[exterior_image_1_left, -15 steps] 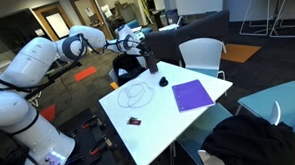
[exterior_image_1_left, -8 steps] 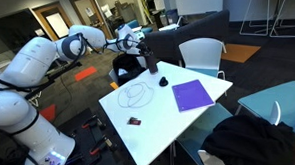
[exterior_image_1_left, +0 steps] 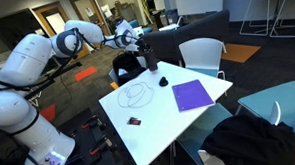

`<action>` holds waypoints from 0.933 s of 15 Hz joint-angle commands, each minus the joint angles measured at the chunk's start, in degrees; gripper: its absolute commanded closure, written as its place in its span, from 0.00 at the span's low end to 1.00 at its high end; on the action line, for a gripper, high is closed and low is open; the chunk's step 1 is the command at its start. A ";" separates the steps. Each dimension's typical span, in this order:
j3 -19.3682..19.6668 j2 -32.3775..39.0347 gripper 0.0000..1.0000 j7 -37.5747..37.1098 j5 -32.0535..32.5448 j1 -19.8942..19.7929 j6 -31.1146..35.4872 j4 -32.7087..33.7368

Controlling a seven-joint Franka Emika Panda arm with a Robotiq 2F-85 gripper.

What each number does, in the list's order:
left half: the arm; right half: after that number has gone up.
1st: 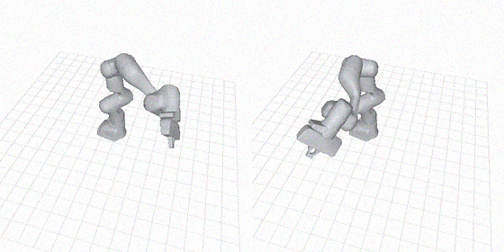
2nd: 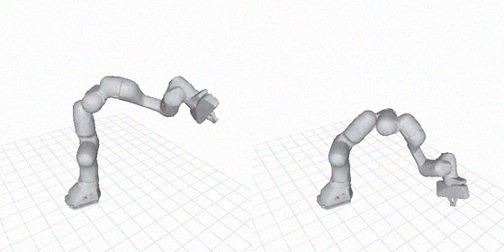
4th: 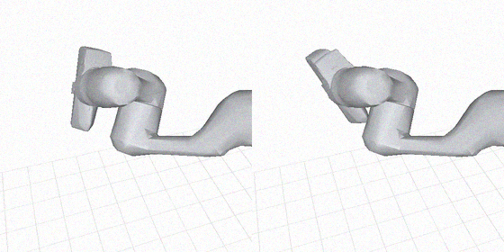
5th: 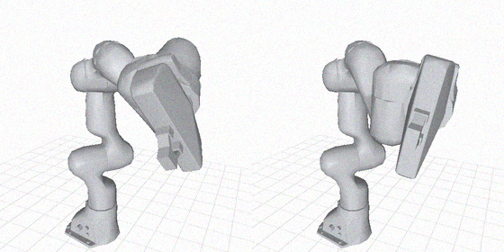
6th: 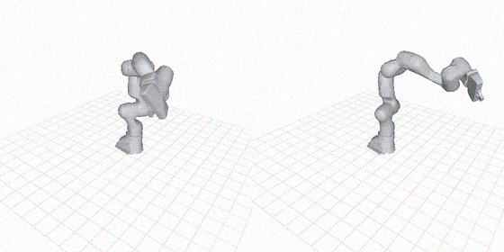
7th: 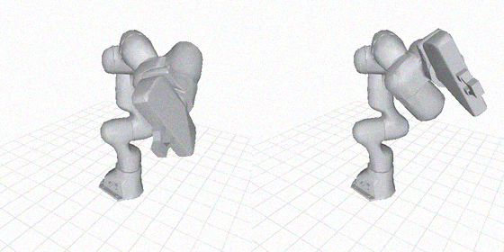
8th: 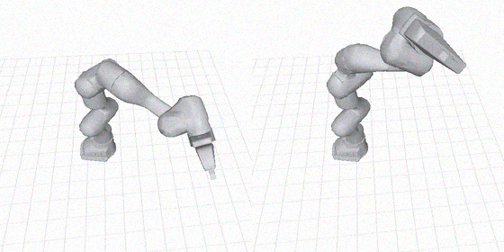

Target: Move the bottle to the right

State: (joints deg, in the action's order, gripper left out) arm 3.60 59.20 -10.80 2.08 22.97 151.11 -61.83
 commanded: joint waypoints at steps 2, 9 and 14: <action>2.85 -12.01 0.40 -3.47 0.44 1.02 0.40 -14.60; 5.67 -24.52 0.40 -11.46 4.06 0.71 5.08 -30.64; 8.97 -33.50 0.40 -19.53 6.99 1.62 9.30 -43.57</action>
State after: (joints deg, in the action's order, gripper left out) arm 9.98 34.26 -24.79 6.19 23.01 156.21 -94.13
